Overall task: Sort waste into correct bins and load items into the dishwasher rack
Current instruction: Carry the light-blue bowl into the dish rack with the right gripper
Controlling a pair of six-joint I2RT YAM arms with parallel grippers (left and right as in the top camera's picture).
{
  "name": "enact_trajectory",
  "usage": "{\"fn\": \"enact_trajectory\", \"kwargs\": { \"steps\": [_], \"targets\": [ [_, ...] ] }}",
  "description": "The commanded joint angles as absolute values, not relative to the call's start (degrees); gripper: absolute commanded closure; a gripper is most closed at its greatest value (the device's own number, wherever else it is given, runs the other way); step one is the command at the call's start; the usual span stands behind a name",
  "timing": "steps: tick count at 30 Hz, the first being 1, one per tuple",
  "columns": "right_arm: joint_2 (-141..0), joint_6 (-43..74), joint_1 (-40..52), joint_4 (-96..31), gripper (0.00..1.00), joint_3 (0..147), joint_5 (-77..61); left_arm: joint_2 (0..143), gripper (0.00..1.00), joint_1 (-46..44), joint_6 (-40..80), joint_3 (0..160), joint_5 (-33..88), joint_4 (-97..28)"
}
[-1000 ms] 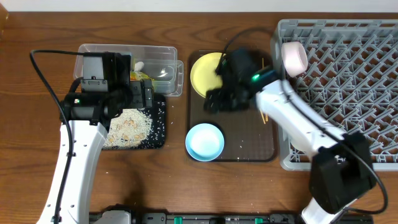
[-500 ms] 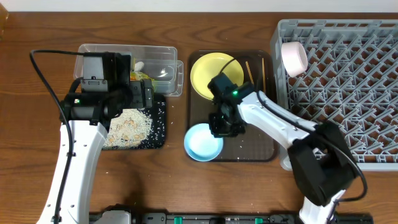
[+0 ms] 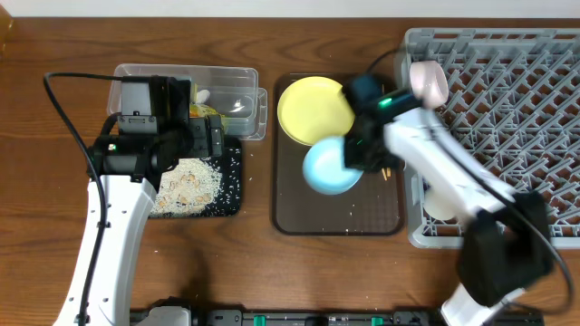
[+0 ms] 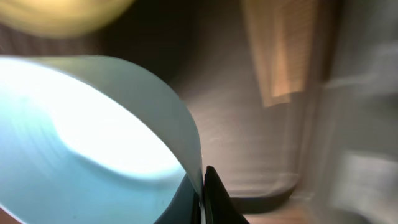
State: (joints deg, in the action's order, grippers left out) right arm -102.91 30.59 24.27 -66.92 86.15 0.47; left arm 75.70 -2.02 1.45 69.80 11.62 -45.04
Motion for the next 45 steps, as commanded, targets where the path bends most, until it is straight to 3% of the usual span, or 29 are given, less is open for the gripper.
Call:
{"fn": "enact_trajectory", "kwargs": {
  "steps": [1,6,10,20,27,33,45],
  "targets": [
    [-94.5,29.7,20.3,-69.2,0.99,91.8,19.9,75.9,0.09,-1.8,1.1,71.2,11.2,-45.2],
    [-84.8,29.0,16.1,-69.0,0.99,93.4,39.6,75.9,0.09,-1.8,1.1,71.2,11.2,-45.2],
    [-81.6,21.3,15.4,-69.7,0.99,93.4,48.4,75.9,0.09,-1.8,1.1,71.2,11.2,-45.2],
    [-89.4,19.1,15.4,-71.4,0.99,92.5,69.7,75.9,0.09,-1.8,1.1,71.2,11.2,-45.2],
    [-97.9,10.4,15.4,-71.5,0.99,92.5,72.8,75.9,0.09,-1.8,1.1,71.2,11.2,-45.2],
    [-103.6,9.8,15.4,-71.4,0.99,92.5,78.5,75.9,0.09,-1.8,1.1,71.2,11.2,-45.2],
    [-109.7,8.6,16.6,-70.7,0.99,92.5,70.5,75.9,0.09,-1.8,1.1,71.2,11.3,-45.2]
  ]
}}
